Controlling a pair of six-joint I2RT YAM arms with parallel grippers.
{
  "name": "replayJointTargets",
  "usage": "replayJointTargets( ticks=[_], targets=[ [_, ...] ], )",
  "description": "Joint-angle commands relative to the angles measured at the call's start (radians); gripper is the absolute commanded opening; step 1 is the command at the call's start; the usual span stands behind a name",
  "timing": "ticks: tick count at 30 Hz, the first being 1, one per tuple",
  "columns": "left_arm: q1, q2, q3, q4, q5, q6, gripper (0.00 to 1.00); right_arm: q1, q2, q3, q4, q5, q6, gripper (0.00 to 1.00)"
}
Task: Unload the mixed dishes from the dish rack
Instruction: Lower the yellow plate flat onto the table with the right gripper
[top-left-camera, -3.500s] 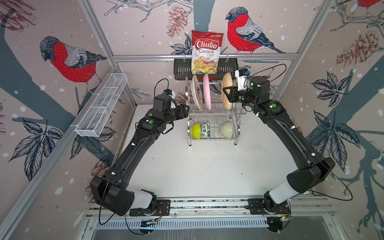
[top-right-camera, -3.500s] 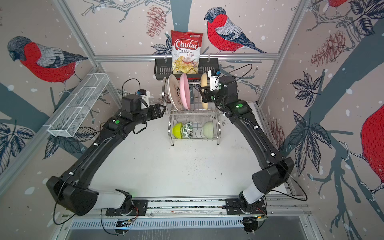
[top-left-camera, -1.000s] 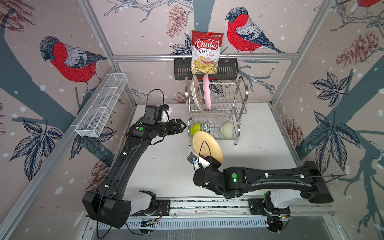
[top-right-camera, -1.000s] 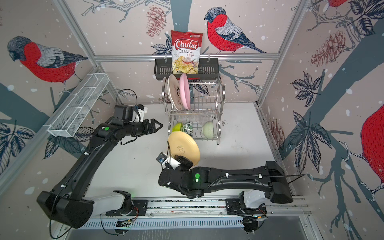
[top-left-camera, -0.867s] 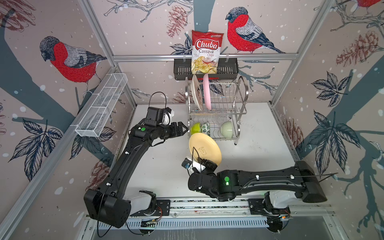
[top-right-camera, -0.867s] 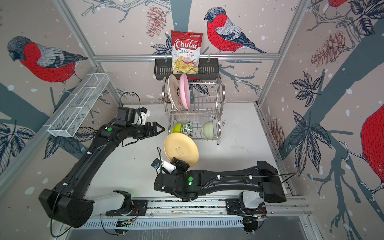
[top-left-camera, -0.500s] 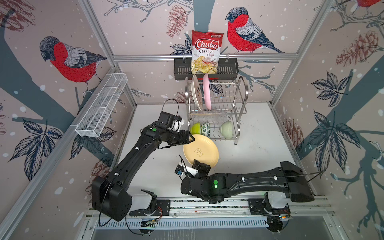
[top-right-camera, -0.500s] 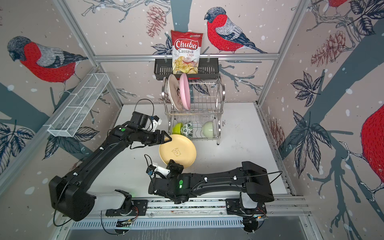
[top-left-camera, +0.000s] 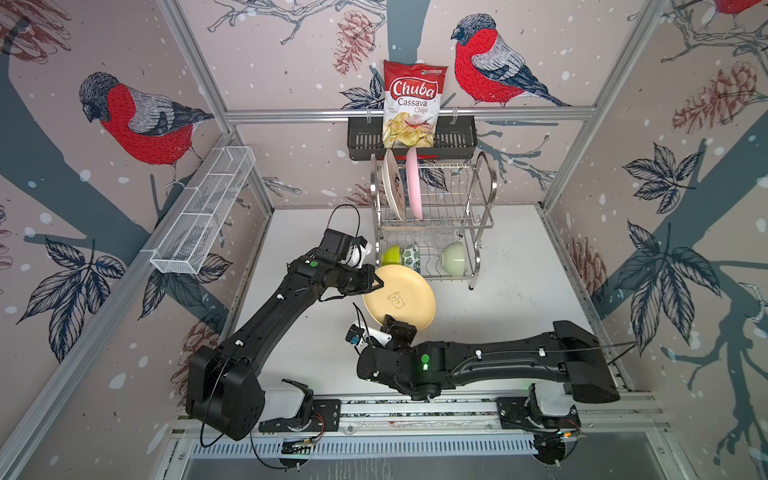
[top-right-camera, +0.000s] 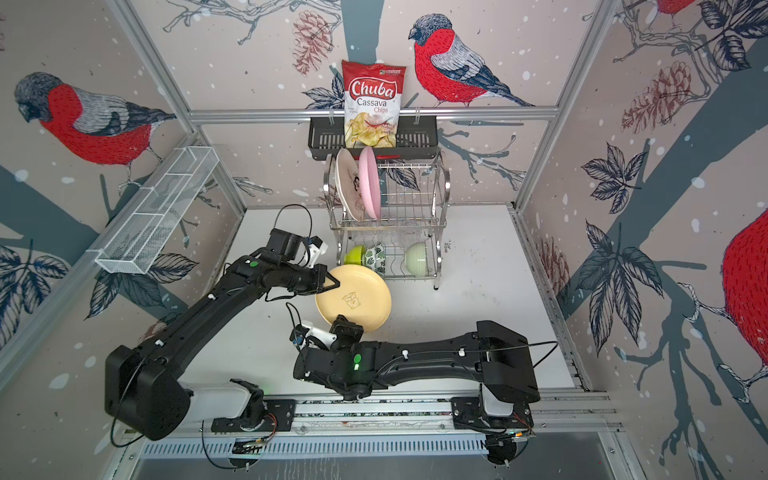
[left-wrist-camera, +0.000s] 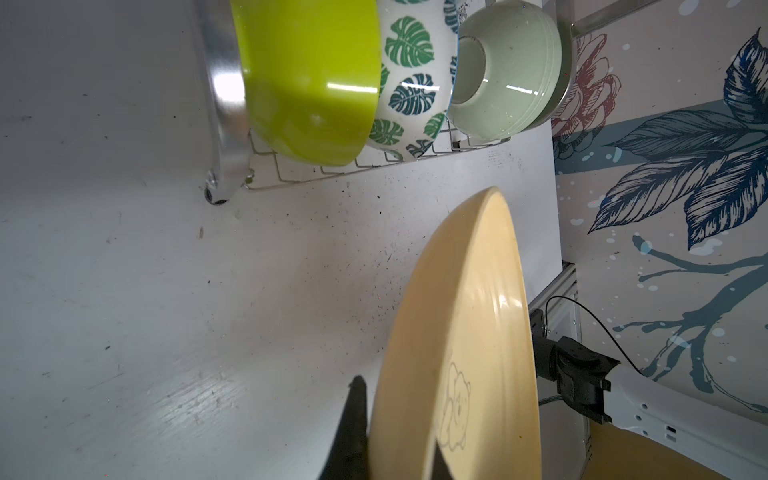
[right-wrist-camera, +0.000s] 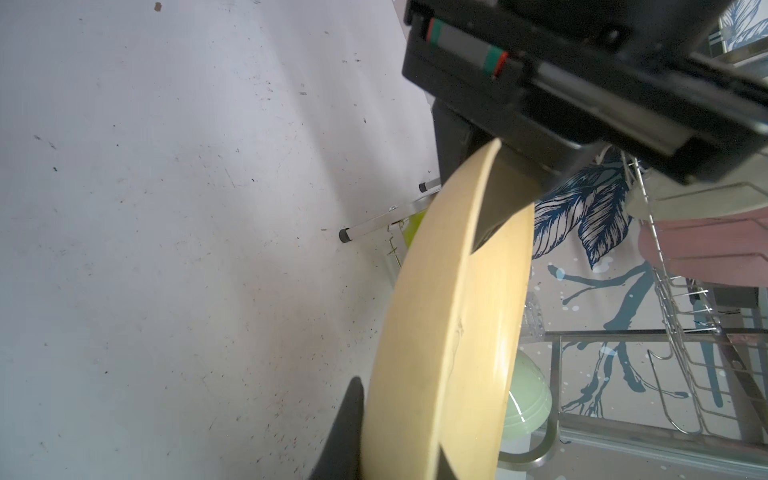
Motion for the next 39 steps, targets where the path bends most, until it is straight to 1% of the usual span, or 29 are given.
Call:
replayJointTargets(
  ticks=[1, 3, 4, 5, 6, 7, 11, 12, 13, 14, 15, 17, 20, 22, 24, 26, 28, 30, 31, 33, 36, 39],
  targets=[
    [-0.006, 0.005, 0.0, 0.007, 0.066, 0.013, 0.0, -0.012, -0.003, 0.016, 0.088, -0.017, 0.025, 0.0],
    [-0.006, 0.008, 0.002, 0.012, 0.079, 0.014, 0.0, -0.019, -0.008, 0.012, 0.088, -0.04, 0.044, 0.01],
    [-0.007, 0.01, 0.002, 0.018, 0.088, 0.012, 0.0, -0.024, -0.012, 0.01, 0.087, -0.058, 0.055, 0.05],
    [-0.006, 0.01, 0.002, 0.023, 0.098, 0.012, 0.0, -0.028, -0.016, 0.007, 0.085, -0.085, 0.072, 0.11],
    [-0.006, 0.01, 0.001, 0.029, 0.105, 0.009, 0.0, -0.032, -0.022, 0.004, 0.086, -0.115, 0.09, 0.25],
    [-0.006, 0.01, 0.001, 0.031, 0.111, 0.009, 0.0, -0.035, -0.028, 0.0, 0.09, -0.143, 0.105, 0.35],
    [-0.007, 0.007, 0.0, 0.039, 0.129, 0.009, 0.0, -0.047, -0.073, -0.03, 0.138, -0.289, 0.163, 0.62],
    [-0.006, 0.007, 0.002, 0.043, 0.133, 0.01, 0.0, -0.053, -0.088, -0.04, 0.157, -0.329, 0.179, 0.75],
    [-0.006, 0.007, 0.001, 0.043, 0.134, 0.01, 0.0, -0.06, -0.102, -0.047, 0.171, -0.367, 0.194, 0.78],
    [-0.006, 0.007, 0.0, 0.043, 0.136, 0.011, 0.0, -0.068, -0.118, -0.056, 0.186, -0.414, 0.21, 0.84],
    [-0.006, 0.007, 0.001, 0.045, 0.137, 0.012, 0.0, -0.076, -0.134, -0.065, 0.205, -0.461, 0.228, 0.86],
    [-0.006, 0.008, 0.003, 0.046, 0.138, 0.013, 0.0, -0.092, -0.166, -0.083, 0.24, -0.561, 0.259, 0.87],
    [-0.006, 0.01, 0.002, 0.045, 0.137, 0.018, 0.0, -0.134, -0.231, -0.115, 0.305, -0.753, 0.317, 0.88],
    [-0.006, 0.01, 0.0, 0.046, 0.138, 0.02, 0.0, -0.181, -0.291, -0.153, 0.369, -0.9, 0.372, 0.88],
    [-0.006, 0.009, 0.002, 0.047, 0.137, 0.021, 0.0, -0.257, -0.375, -0.211, 0.455, -1.052, 0.455, 0.87],
    [-0.006, 0.006, 0.002, 0.045, 0.137, 0.024, 0.0, -0.331, -0.444, -0.281, 0.526, -1.129, 0.535, 0.83],
    [-0.006, 0.002, 0.004, 0.046, 0.137, 0.027, 0.0, -0.394, -0.535, -0.339, 0.549, -1.123, 0.598, 0.71],
    [-0.006, -0.003, 0.003, 0.049, 0.136, 0.029, 0.0, -0.442, -0.599, -0.393, 0.516, -1.039, 0.652, 0.56],
    [-0.006, -0.004, 0.004, 0.051, 0.136, 0.03, 0.0, -0.459, -0.62, -0.412, 0.49, -0.994, 0.673, 0.52],
    [-0.006, -0.004, 0.007, 0.059, 0.142, 0.032, 0.0, -0.507, -0.66, -0.448, 0.418, -0.928, 0.727, 0.46],
    [-0.006, -0.008, 0.011, 0.073, 0.148, 0.032, 0.0, -0.581, -0.703, -0.499, 0.35, -0.922, 0.802, 0.43],
    [-0.006, -0.013, 0.016, 0.086, 0.151, 0.032, 0.0, -0.628, -0.744, -0.554, 0.331, -0.932, 0.851, 0.43]
  ],
)
